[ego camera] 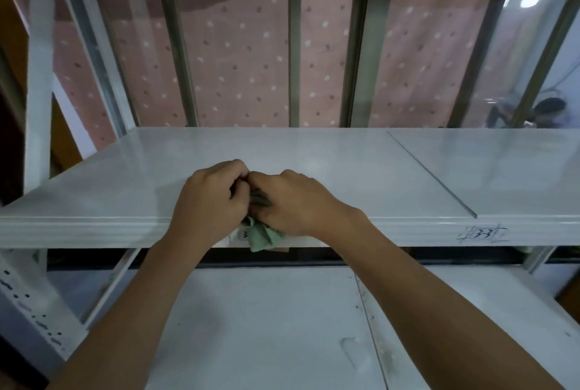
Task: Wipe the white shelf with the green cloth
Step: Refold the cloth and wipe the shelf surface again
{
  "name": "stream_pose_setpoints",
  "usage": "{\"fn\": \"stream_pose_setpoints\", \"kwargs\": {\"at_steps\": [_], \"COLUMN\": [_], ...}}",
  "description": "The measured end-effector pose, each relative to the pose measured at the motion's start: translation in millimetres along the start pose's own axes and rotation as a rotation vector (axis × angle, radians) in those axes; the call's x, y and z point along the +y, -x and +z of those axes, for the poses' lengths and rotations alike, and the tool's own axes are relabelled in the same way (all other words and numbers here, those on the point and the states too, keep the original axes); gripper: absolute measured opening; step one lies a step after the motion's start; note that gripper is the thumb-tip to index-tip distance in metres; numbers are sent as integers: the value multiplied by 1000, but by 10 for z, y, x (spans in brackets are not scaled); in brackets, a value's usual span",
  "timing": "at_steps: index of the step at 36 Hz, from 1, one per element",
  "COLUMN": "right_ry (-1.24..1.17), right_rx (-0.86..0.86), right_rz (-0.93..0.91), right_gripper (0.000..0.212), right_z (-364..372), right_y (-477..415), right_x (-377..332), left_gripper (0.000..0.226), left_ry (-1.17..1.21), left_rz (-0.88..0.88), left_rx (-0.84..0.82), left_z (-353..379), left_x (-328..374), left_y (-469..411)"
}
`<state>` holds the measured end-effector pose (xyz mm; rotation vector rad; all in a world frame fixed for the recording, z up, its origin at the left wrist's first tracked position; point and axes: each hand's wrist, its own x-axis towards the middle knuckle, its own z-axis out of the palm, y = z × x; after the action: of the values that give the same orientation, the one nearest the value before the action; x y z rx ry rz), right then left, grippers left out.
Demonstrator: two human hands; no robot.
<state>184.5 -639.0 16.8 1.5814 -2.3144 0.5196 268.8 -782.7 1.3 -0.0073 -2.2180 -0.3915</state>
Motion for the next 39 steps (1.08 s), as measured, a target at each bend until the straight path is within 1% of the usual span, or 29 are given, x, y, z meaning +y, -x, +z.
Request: {"fn": "stream_pose_setpoints", "kwargs": {"at_steps": [5,11,14,16,19,22,24,26,29,31,33,35,37,39], "right_ry": [44,109,195,237,284,345,345,316,267,264,288,329,350,373], "right_rx": [-17,-7,7,10,2,-21,-15,6,84,119,96,24,-57,-132], "right_rz": [42,103,141,168,233,294,330,343,393,473,609,730,805,839], "right_gripper": [31,36,28,23,24,22,24,25,22,23,27,31,36,41], "right_z": [-206,-428,-559,-656,-822,-969,-1047,-1085,-1089,-1090,-1109,-1121,-1111,-1077], "right_y": [288,720,955,1120,1338,1536,1644,1694,1617,1487,1348,1202,1031,855], "right_x": [276,625,798,907,1064,1235,1347,1450,1578,1686,1823,1960,2046,2078], "left_gripper": [16,25,30,26,15,19,18,12,7,6,6,5,11,19], "left_ry": [32,90,100,86,72,47,49,81,111,121,119,95,64,42], "left_rz": [29,115,152,172,188,188,180,146,111,102,100,103,102,86], "left_rx": [-33,-85,-97,-111,-155,-258,-310,-332,-346,-359,-372,-379,-385,-395], "left_z": [246,545,671,753,870,955,980,972,940,919,907,894,876,851], "left_x": [327,747,977,1097,1226,1279,1254,1216,1165,1140,1124,1102,1068,1012], "left_y": [-83,-171,-213,-237,-266,-267,-252,-244,-251,-256,-253,-248,-256,-269]}}
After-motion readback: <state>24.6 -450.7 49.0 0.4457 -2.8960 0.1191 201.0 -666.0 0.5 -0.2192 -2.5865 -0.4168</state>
